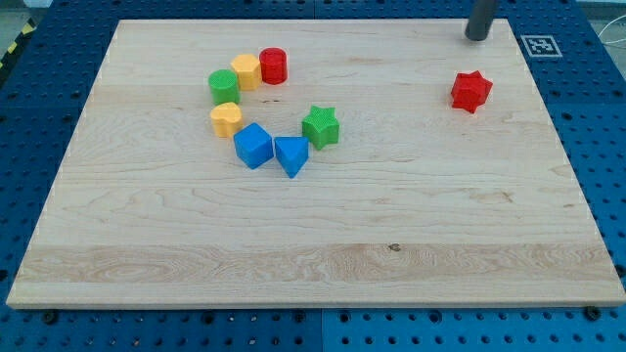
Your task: Move the red star left a bit
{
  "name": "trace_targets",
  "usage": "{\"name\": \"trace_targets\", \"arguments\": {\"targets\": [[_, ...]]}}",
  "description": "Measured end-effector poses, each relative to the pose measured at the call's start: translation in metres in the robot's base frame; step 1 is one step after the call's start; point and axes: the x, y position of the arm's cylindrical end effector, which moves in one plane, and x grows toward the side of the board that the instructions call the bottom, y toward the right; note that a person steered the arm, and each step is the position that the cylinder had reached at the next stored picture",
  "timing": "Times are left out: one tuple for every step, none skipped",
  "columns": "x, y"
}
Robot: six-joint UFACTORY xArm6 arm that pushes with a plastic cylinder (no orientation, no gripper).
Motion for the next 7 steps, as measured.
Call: {"name": "trace_targets", "arguments": {"targets": [[0.000,0.031],[0.008,0.052],[0.024,0.056],[0.042,0.057],[0.063,0.057],[0.084,0.057],[0.099,0.054]]}}
